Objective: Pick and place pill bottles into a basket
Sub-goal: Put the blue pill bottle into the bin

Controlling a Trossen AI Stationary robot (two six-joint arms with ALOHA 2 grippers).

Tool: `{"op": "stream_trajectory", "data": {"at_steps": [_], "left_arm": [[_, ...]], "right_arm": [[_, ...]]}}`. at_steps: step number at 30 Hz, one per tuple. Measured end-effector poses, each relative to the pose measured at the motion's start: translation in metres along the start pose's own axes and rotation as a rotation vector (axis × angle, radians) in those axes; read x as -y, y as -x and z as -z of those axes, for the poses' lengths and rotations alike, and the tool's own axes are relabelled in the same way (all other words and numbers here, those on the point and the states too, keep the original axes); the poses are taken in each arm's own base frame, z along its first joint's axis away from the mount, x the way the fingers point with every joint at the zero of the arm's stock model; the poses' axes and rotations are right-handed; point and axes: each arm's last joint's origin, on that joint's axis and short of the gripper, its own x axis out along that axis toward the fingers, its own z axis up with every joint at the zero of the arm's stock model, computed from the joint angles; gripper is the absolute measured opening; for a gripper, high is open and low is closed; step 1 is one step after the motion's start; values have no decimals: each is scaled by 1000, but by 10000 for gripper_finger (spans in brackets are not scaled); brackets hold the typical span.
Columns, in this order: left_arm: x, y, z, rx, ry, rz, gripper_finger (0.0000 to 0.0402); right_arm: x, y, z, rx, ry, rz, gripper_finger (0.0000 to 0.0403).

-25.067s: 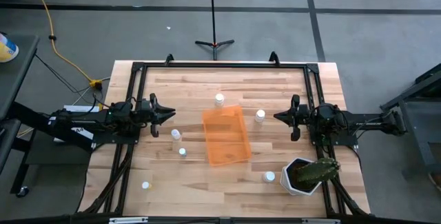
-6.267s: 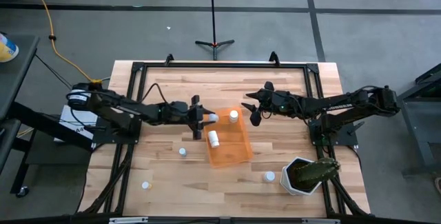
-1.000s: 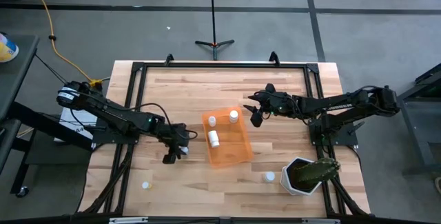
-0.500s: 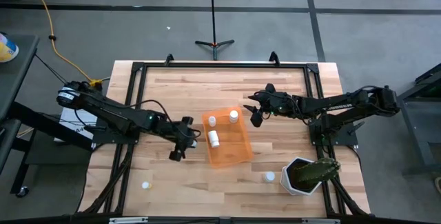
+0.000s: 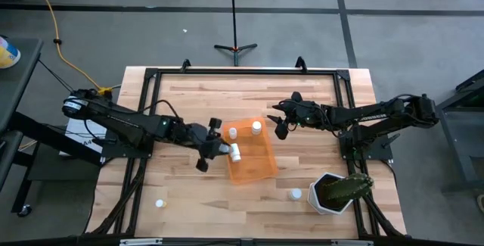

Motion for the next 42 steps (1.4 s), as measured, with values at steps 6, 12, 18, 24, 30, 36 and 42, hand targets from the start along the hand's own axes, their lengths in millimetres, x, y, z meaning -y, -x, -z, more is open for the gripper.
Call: {"op": "stream_trajectory", "data": {"at_steps": [6, 12, 18, 24, 30, 36, 42], "left_arm": [[-21, -13, 6, 14, 30, -20, 153], [-39, -42, 22, -7, 24, 8, 152], [-58, -63, 41, -50, 57, 0, 149], [-71, -83, 62, -77, 101, 24, 157], [-79, -95, 76, -125, 133, 43, 145], [-80, -101, 81, -145, 139, 48, 160], [-80, -102, 80, -142, 138, 48, 164]], "right_arm": [[0, 0, 0, -2, 1, 1, 204], [1, 0, 1, -8, 4, 36, 204], [2, 0, 2, -11, 6, 49, 204], [2, 0, 2, -11, 6, 49, 204], [2, 0, 2, -11, 6, 49, 204], [2, 0, 2, -11, 6, 49, 204], [2, 0, 2, -11, 6, 49, 204]]}}
